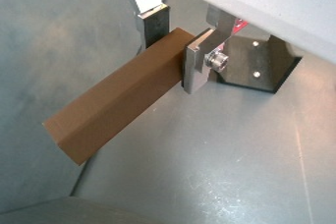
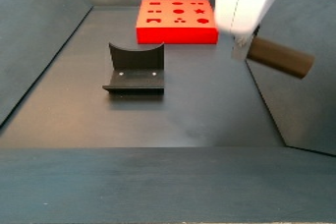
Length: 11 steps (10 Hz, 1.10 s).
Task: Pick up the hexagon object. Move up. Place the hexagon object on the fixture. Regrasp the hexagon object. Move to above the board. Insert the hexagon object.
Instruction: Place the hexagon object on the fixture.
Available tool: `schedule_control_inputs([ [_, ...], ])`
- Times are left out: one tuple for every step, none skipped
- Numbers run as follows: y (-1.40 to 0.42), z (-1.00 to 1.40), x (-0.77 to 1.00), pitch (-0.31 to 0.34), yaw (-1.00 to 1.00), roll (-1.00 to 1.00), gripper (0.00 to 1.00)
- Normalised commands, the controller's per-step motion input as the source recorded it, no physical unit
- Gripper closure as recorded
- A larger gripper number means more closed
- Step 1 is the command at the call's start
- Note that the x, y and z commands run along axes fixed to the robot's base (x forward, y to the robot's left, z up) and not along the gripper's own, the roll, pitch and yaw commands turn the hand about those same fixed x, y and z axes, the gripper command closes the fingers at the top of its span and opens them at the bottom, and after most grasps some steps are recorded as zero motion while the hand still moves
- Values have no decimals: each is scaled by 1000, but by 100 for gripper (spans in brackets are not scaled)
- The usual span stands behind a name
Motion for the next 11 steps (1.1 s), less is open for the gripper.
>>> schedule_control_inputs([
  [-2,536,-12,109,29,115,100],
  [4,359,-6,113,29,105,100],
  [2,223,-3,113,29,95,100],
  [-860,377,1000,12,-1000,-72,100],
  [-848,322,1000,14,-1000,-73,100],
  [-776,304,1000,25,-1000,-84,100],
  [-697,282,1000,32,-1000,-92,100],
  [-611,249,1000,39,-1000,-101,100],
  [-544,221,1000,50,-1000,-112,100],
  [-442,181,1000,65,-1000,-124,100],
  [-370,152,1000,78,-1000,-137,100],
])
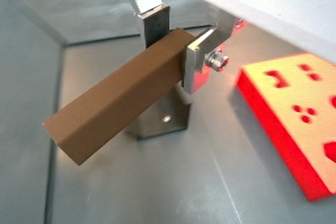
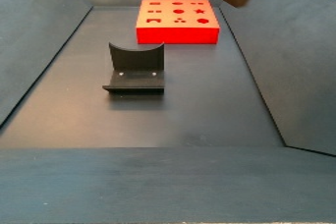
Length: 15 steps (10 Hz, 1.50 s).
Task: Pick up the hexagon object. Move up. Place the hexagon object on the fixture. Regrasp the hexagon object. Move to above the board. Insert the hexagon object.
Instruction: Place the hexagon object on the fixture.
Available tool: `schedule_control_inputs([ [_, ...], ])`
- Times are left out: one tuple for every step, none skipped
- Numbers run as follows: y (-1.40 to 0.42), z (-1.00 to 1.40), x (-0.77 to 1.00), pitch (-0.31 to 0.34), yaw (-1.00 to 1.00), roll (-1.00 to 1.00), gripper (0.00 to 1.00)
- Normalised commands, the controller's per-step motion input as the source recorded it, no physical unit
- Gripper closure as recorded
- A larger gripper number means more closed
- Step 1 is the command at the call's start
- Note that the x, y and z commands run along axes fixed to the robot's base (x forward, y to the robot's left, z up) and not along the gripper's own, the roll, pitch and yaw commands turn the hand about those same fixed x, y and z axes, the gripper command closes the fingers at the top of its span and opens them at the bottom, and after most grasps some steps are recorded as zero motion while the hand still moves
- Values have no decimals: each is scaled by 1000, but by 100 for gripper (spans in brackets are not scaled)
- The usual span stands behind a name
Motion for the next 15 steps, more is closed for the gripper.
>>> schedule_control_inputs([
  [-321,134,1000,89,-1000,-147,100],
  [-234,103,1000,110,-1000,-166,100],
  [-188,83,1000,127,-1000,-181,100],
  [-118,61,1000,163,-1000,-212,100],
  [-90,51,1000,178,-1000,-230,100],
  [-53,32,964,214,-1000,-273,100],
  [-14,19,860,185,-665,-223,100],
  [166,-599,1000,-15,-123,-1000,100],
  [194,-613,1000,-31,-64,-1000,100],
  [154,-496,1000,-42,-66,-1000,100],
  [110,-353,1000,-46,-68,-1000,100],
  [87,-208,900,-38,-70,-1000,100],
  [66,-102,749,-4,-71,-1000,100],
  [61,-64,656,19,-72,-1000,100],
  [54,-49,546,41,-79,-1000,100],
])
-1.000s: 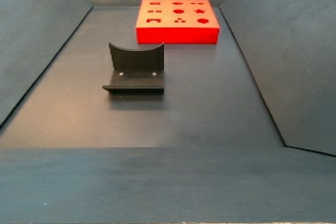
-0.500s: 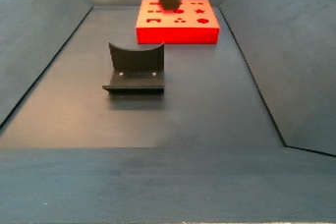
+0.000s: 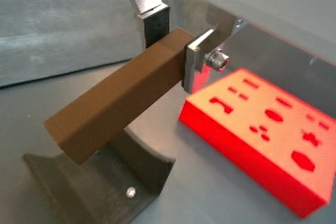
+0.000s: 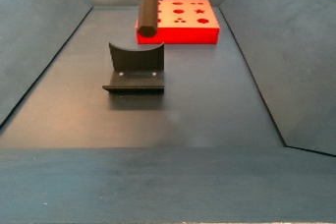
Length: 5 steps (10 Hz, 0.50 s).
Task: Pick up the hexagon object. Move up. Place the hexagon object on the fixture. Regrasp the hexagon object. Move to above the board. Insert the hexagon object.
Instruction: Place the hexagon object on the fixture.
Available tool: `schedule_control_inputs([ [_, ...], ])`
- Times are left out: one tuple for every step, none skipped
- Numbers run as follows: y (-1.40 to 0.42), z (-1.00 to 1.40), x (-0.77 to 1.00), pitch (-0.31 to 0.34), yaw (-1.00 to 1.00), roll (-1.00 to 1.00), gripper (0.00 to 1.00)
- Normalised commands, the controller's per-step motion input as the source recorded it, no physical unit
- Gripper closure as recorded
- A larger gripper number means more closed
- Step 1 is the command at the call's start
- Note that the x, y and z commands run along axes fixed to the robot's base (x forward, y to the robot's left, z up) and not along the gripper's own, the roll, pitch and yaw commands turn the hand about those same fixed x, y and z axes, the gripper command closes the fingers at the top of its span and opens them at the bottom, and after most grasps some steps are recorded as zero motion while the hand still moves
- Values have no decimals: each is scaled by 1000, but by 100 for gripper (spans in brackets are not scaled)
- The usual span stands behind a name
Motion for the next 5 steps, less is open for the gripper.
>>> schedule_control_inputs([
  [51,-39,498,48,-85,-980,100],
  [52,-28,396,57,-82,-762,100],
  [51,-25,324,60,-79,-599,100],
  [50,-25,227,63,-83,-376,100],
  [39,-18,179,64,-81,-287,100],
])
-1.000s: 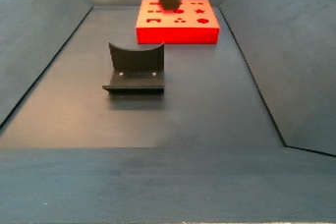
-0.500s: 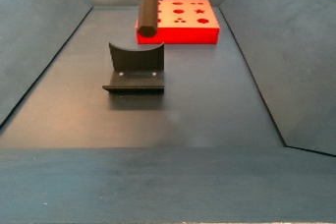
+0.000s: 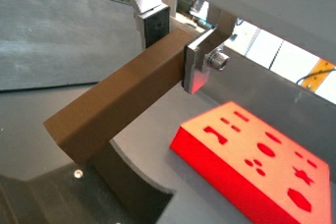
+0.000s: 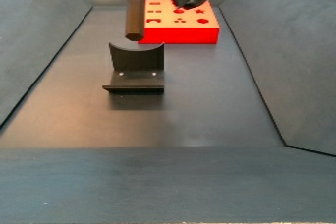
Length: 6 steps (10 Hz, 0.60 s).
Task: Pick up the hexagon object. Move up. Place the hexagon object on the fixture. Regrasp the hexagon object. Move to above the board. Insert the hexagon object.
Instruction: Place the hexagon object on the fixture.
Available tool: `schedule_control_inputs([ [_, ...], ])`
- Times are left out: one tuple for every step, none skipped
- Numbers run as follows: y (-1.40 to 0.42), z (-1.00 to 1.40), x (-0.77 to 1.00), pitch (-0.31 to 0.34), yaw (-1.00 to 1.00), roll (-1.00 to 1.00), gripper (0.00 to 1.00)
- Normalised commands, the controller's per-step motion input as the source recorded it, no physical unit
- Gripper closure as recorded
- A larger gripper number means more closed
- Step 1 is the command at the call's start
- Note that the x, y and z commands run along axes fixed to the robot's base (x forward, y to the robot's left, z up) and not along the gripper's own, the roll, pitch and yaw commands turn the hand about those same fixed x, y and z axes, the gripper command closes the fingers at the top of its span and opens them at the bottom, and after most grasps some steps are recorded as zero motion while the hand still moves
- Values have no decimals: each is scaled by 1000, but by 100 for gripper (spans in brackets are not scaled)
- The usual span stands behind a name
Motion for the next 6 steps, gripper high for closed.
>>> schedule_control_inputs([
  [133,-1000,133,176,9,-1000,100],
  [138,-1000,124,159,-1,-1000,100],
  [138,-1000,143,198,-63,-953,100],
  [137,-1000,157,203,-106,-747,100],
  [141,-1000,163,179,-138,-589,100],
  [140,-1000,168,150,-165,-426,100],
])
